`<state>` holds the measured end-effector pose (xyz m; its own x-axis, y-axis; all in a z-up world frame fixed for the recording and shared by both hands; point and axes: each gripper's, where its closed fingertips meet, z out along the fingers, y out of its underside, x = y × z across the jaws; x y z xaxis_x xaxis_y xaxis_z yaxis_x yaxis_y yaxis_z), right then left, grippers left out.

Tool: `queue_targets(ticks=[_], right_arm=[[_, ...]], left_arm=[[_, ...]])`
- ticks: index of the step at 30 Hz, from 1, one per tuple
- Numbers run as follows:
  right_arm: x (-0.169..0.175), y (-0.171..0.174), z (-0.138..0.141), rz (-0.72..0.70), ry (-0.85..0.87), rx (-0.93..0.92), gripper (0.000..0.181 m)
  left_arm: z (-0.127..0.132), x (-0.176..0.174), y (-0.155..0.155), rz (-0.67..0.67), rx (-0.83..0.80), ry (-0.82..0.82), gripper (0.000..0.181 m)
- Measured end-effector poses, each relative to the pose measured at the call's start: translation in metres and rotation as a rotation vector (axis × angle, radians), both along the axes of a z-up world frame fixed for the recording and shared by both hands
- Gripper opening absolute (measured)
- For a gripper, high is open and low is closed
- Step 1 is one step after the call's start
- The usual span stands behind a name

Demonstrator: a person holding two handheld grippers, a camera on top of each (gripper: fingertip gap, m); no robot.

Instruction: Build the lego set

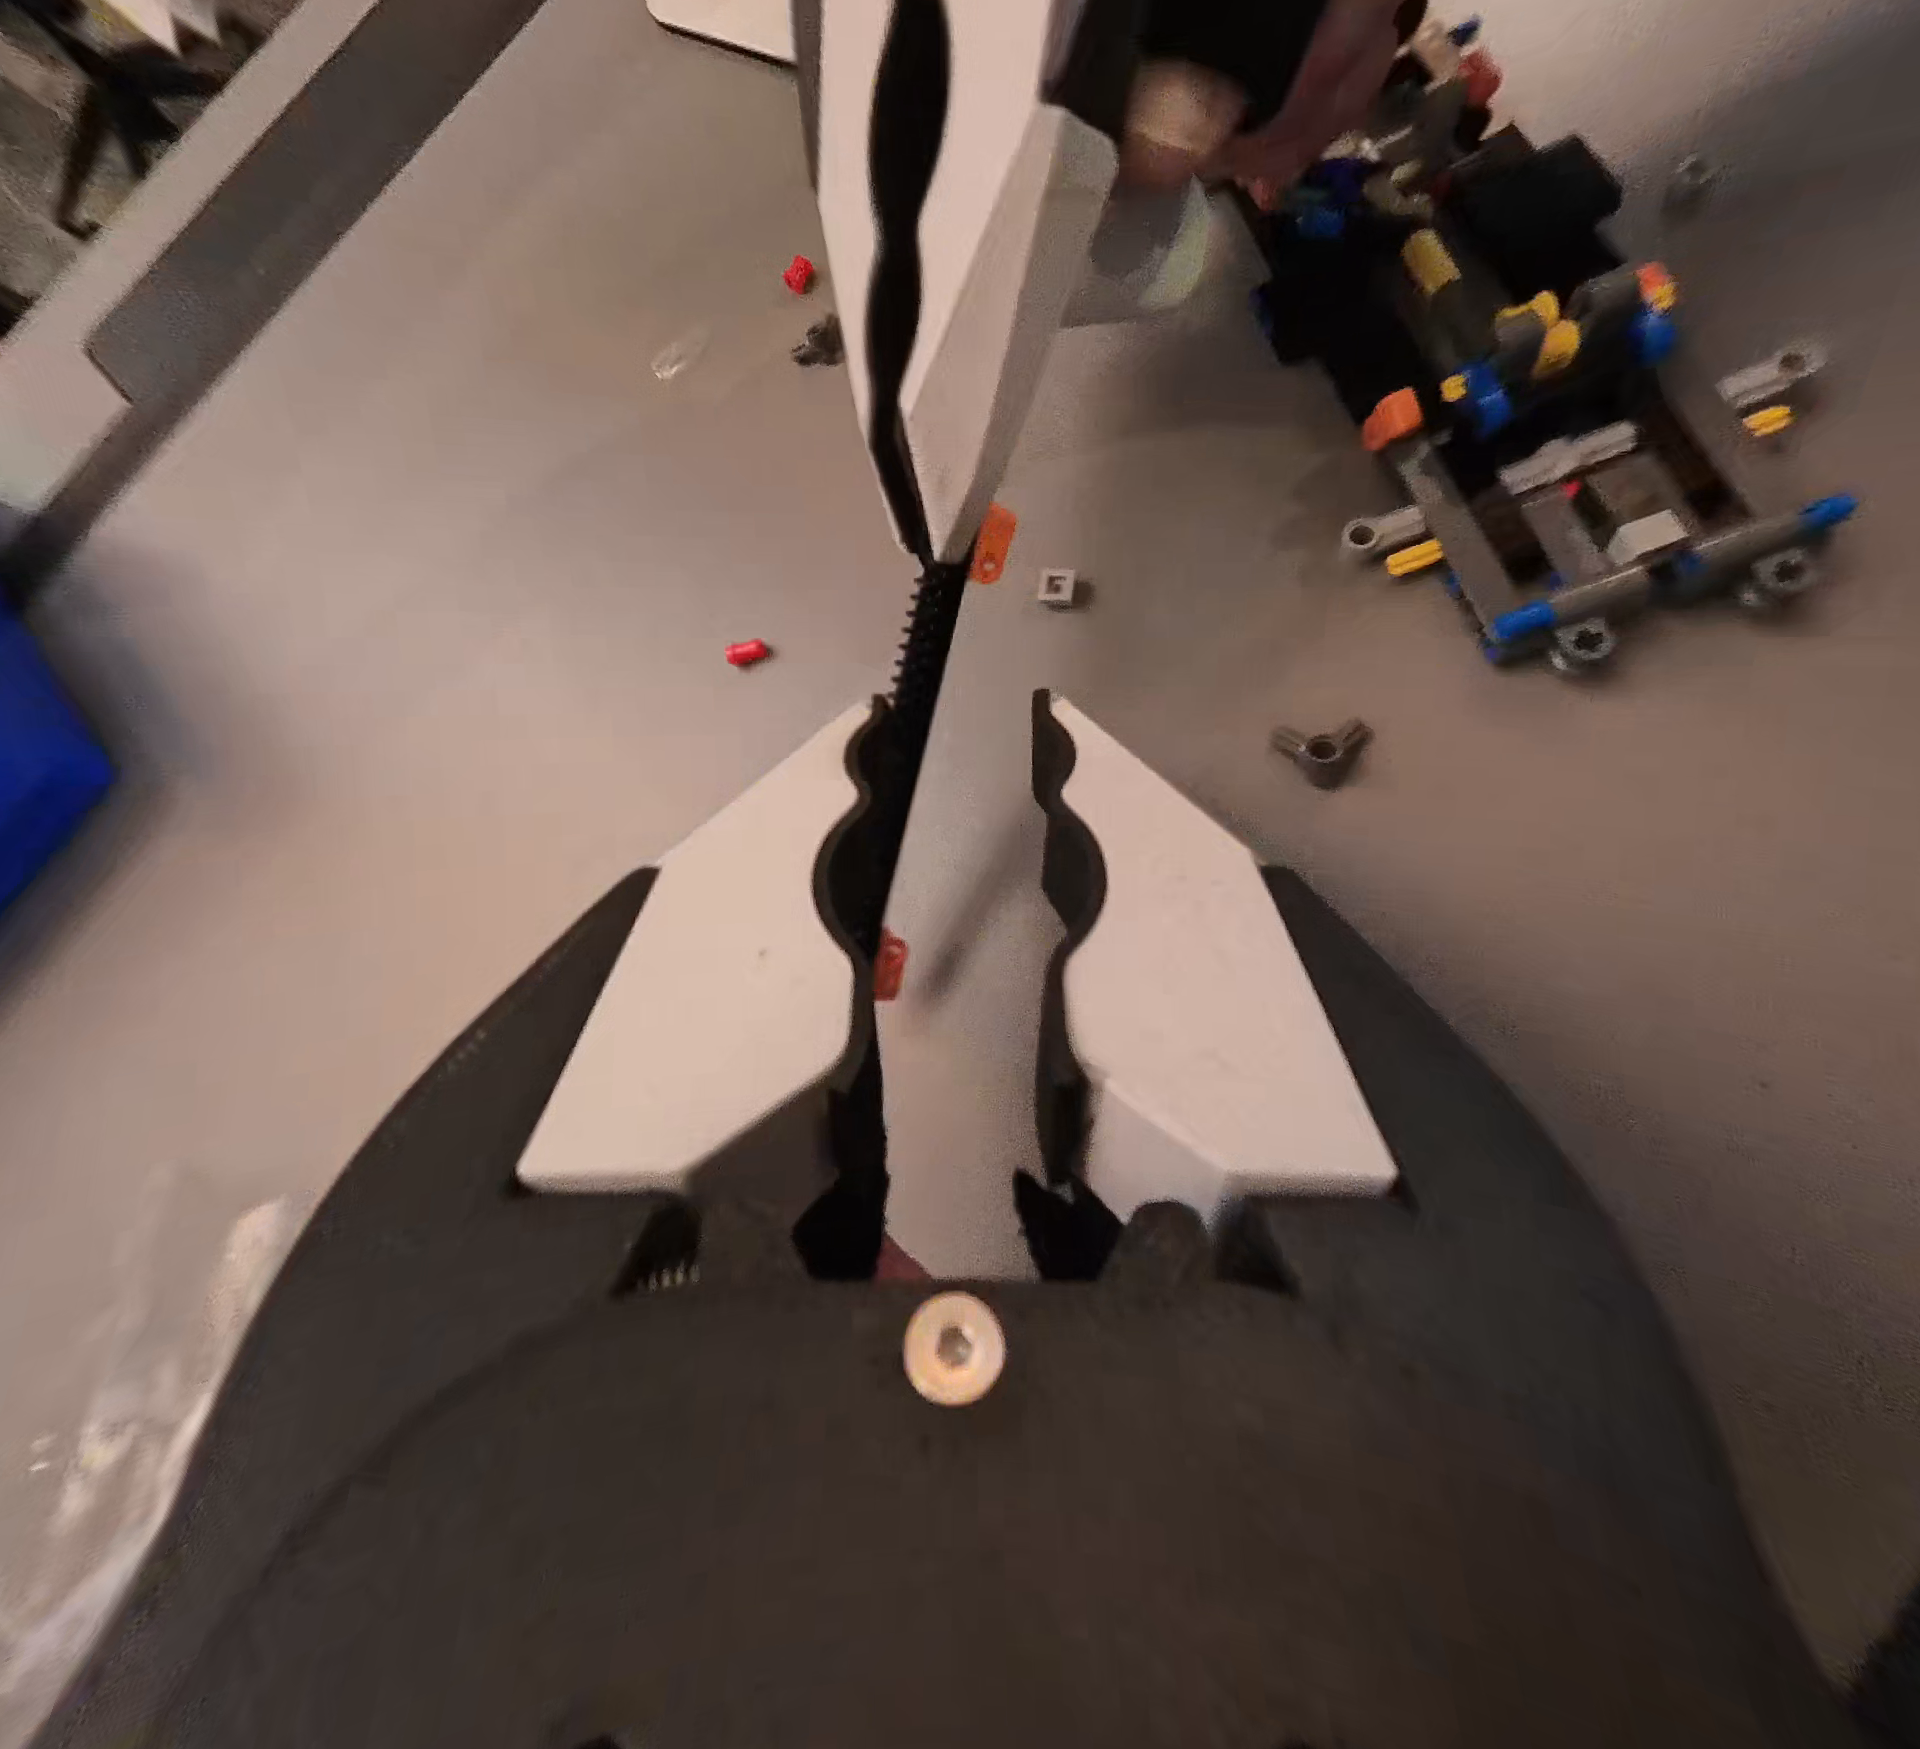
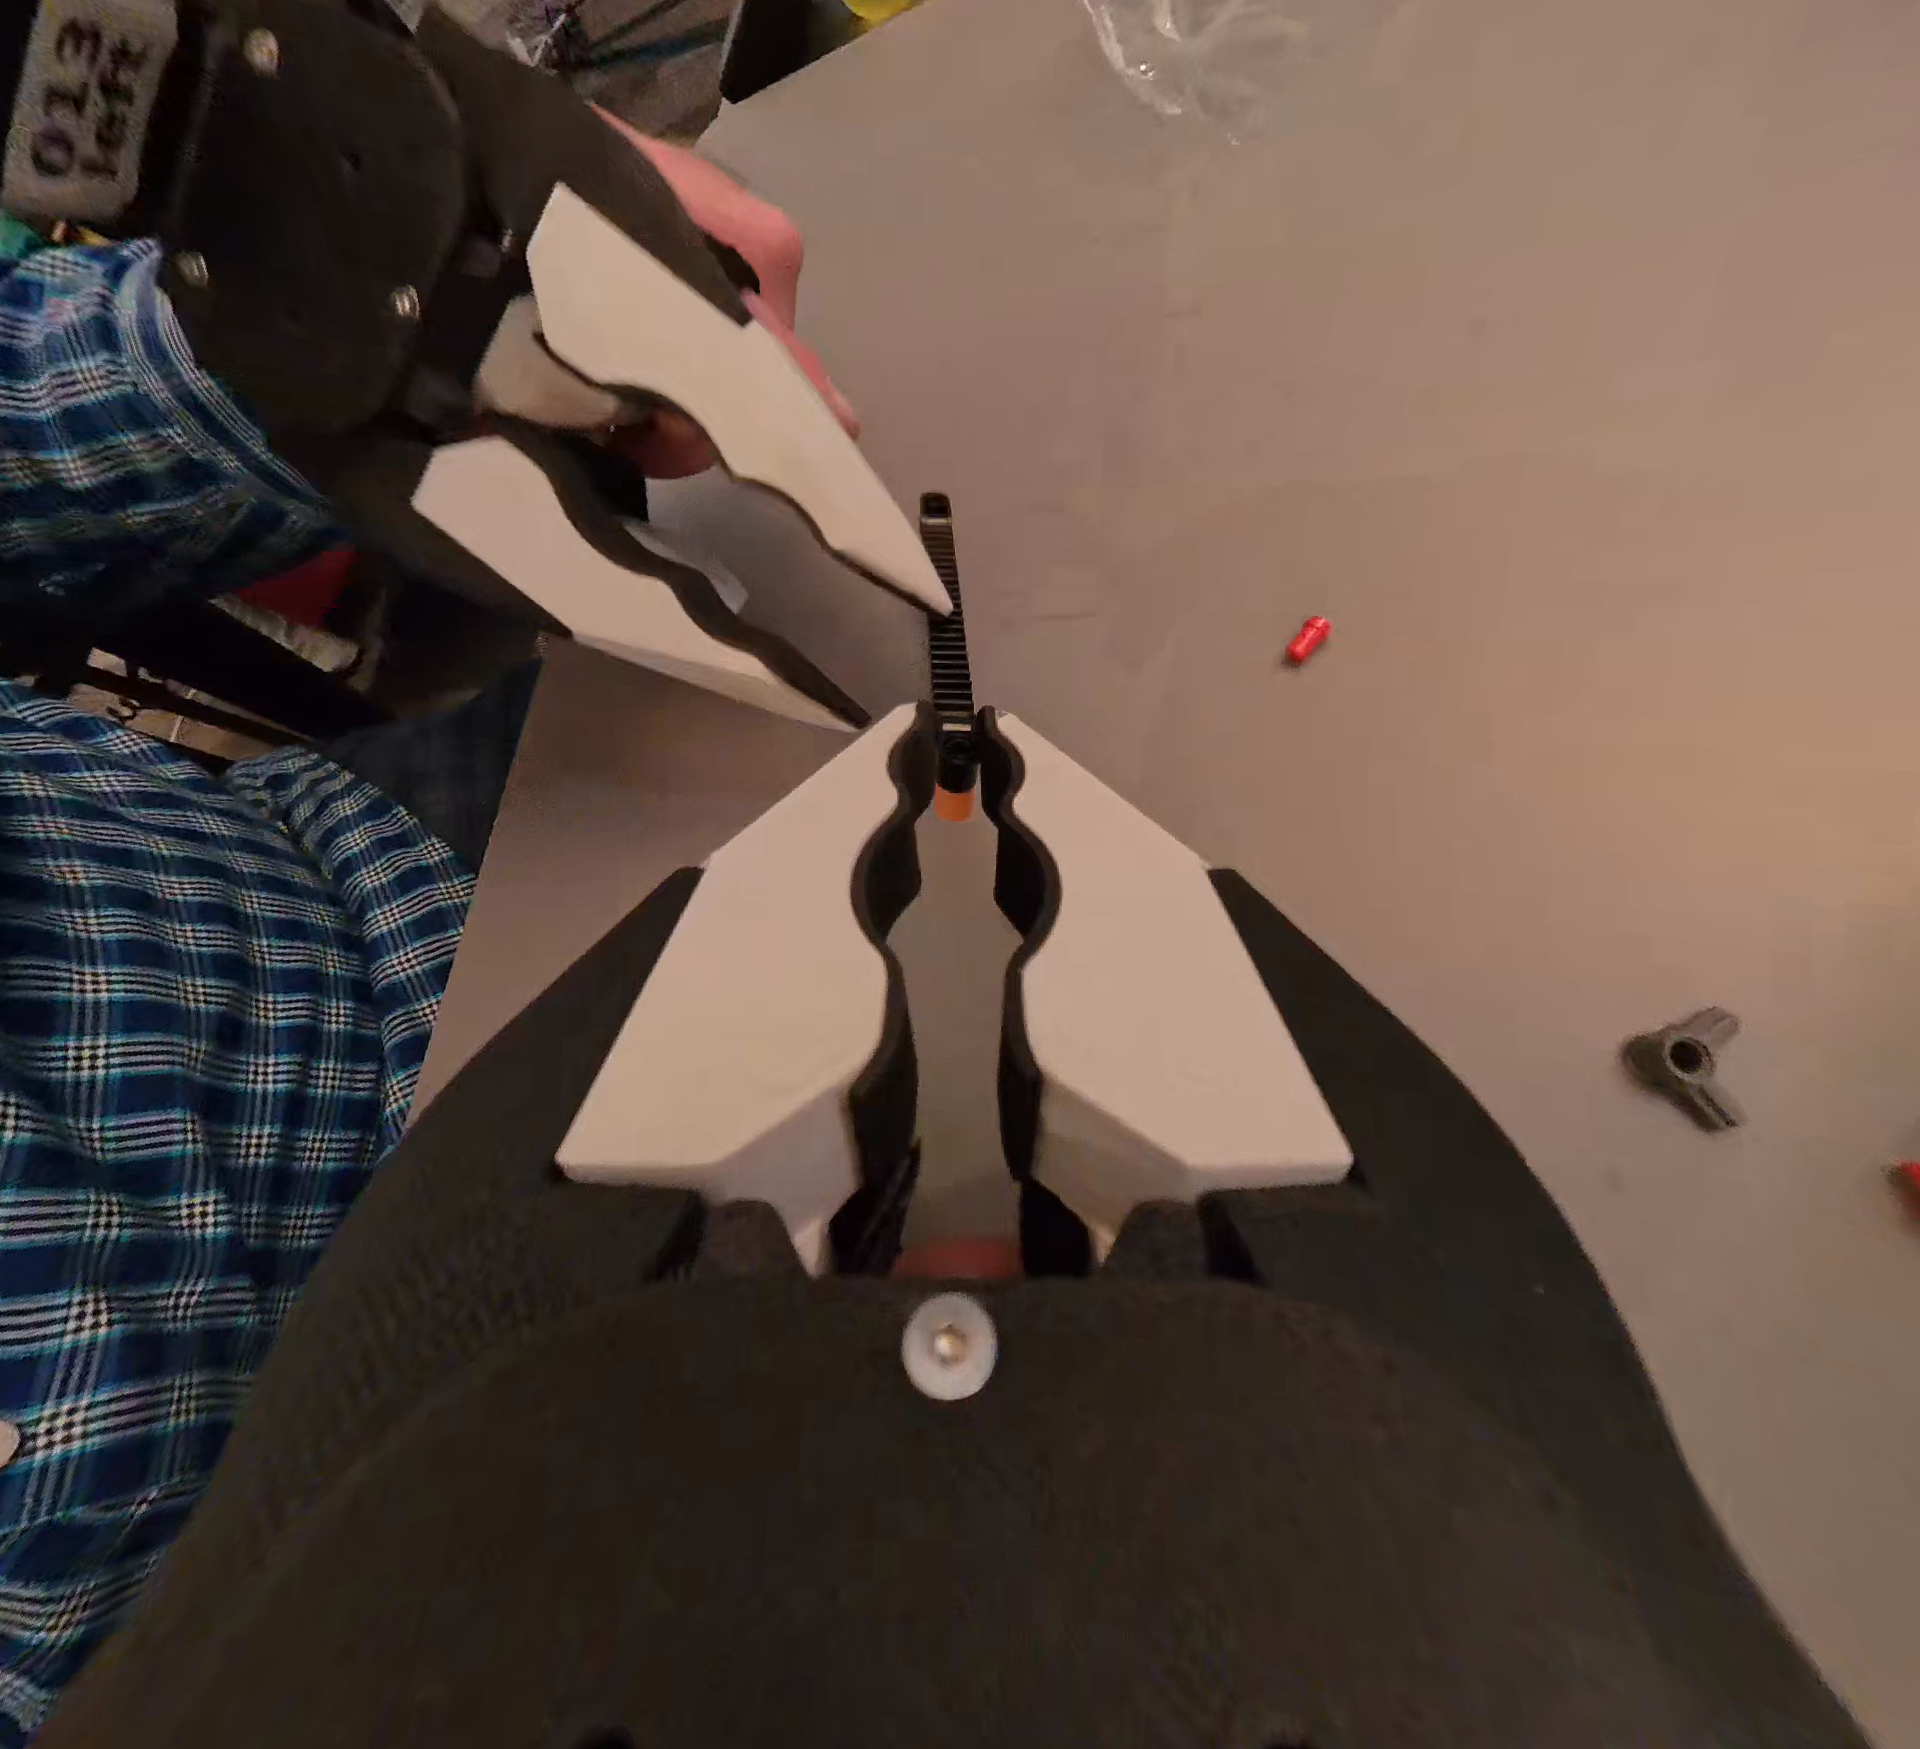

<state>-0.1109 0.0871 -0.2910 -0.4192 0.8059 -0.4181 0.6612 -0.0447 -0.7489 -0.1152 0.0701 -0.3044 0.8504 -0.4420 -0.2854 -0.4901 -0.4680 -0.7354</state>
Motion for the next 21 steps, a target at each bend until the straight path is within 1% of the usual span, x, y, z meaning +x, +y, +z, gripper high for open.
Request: queue_targets(ticks=[2, 4, 8, 12, 13, 15, 16, 18, 19, 21], right_arm=[[0.0, 0.002, 0.001, -0.005, -0.011, -0.01, 0.005], [0.0, 0.002, 0.003, -0.004, -0.016, -0.029, 0.005], [-0.002, 0.003, 0.004, -0.009, -0.037, -0.079, 0.005], [-0.003, 0.004, 0.002, -0.009, -0.057, -0.088, 0.005], [-0.004, 0.005, 0.002, -0.013, -0.054, -0.068, 0.006], [-0.006, 0.012, 0.002, -0.042, -0.043, -0.003, 0.02], [-0.004, 0.016, 0.001, -0.047, -0.039, 0.061, 0.025], [0.006, 0.014, 0.004, 0.006, -0.019, 0.195, 0.024], [0.014, 0.007, 0.005, 0.049, -0.02, 0.236, 0.02], [0.033, -0.014, -0.001, 0.145, -0.064, 0.276, 0.018]], left_arm=[[0.0, -0.004, 0.005, 0.029, 0.029, 0.066, 0.014], [0.002, -0.006, 0.009, 0.035, 0.056, 0.102, 0.008], [-0.001, -0.007, 0.01, 0.033, 0.065, 0.165, 0.006], [-0.003, -0.007, 0.009, 0.03, 0.044, 0.17, 0.005], [-0.004, -0.007, 0.008, 0.032, 0.029, 0.168, 0.005], [-0.009, -0.013, 0.006, 0.046, -0.017, 0.199, 0.005], [-0.012, -0.015, 0.004, 0.051, -0.04, 0.197, 0.005], [-0.02, -0.016, -0.003, 0.05, -0.123, 0.166, 0.005], [-0.023, -0.018, -0.005, 0.057, -0.156, 0.163, 0.005], [-0.03, -0.021, -0.01, 0.075, -0.217, 0.14, 0.005]])
